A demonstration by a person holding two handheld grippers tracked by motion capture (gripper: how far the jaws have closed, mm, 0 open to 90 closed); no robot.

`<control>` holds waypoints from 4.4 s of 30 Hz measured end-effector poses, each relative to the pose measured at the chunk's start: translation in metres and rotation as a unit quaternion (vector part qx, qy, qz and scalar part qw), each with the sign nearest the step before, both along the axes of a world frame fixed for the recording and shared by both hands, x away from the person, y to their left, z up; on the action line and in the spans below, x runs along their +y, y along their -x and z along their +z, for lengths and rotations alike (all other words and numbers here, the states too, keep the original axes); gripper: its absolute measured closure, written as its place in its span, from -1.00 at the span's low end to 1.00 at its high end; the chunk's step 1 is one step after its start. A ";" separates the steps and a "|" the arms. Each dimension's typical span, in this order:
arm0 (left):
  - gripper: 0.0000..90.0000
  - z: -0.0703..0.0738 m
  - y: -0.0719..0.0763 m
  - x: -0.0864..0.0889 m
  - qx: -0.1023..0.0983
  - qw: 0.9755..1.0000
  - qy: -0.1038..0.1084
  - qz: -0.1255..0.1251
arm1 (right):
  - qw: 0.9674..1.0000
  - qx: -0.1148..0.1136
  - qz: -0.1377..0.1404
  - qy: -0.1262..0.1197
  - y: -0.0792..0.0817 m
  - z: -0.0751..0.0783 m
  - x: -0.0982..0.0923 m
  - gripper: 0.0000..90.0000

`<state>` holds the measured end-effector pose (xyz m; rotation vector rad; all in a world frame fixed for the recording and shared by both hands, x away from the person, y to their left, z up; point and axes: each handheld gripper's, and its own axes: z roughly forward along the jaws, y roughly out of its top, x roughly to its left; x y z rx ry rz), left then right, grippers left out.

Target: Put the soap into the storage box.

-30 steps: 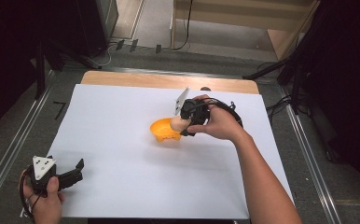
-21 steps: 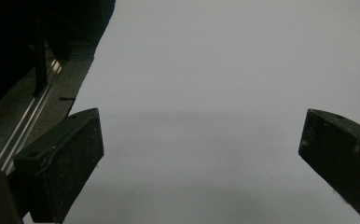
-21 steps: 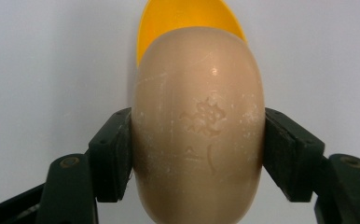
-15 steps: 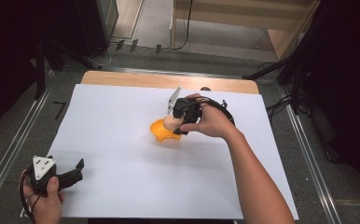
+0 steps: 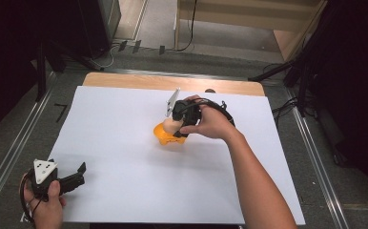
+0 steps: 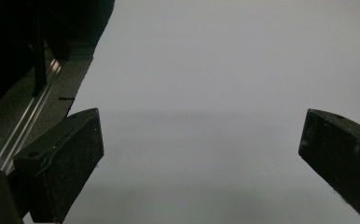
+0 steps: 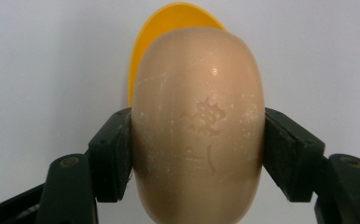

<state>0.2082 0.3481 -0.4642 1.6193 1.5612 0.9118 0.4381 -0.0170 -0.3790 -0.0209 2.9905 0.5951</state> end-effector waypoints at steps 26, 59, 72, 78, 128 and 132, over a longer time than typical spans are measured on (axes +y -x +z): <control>-0.99 0.000 0.000 0.000 0.001 1.000 0.000 -0.002 | 0.999 0.027 -0.020 -0.021 -0.004 -0.001 0.005 -0.47; -0.99 0.000 0.000 0.000 -0.001 1.000 -0.002 0.000 | 0.978 0.030 -0.182 -0.095 0.038 -0.027 -0.109 -0.59; -0.99 0.000 0.000 -0.001 0.000 1.000 -0.002 0.001 | 0.971 0.030 -0.212 -0.108 0.057 -0.044 -0.132 -0.61; -0.99 0.000 0.000 -0.001 -0.001 1.000 -0.002 0.001 | 0.967 0.017 -0.226 -0.120 0.069 -0.052 -0.142 -0.59; -0.99 0.000 0.000 -0.001 -0.001 1.000 -0.003 -0.001 | 0.844 -0.045 -0.411 -0.341 0.193 -0.097 -0.301 -0.85; -0.99 0.000 0.000 -0.001 0.004 1.000 -0.002 -0.005 | 0.830 -0.047 -0.426 -0.358 0.199 -0.100 -0.313 -0.85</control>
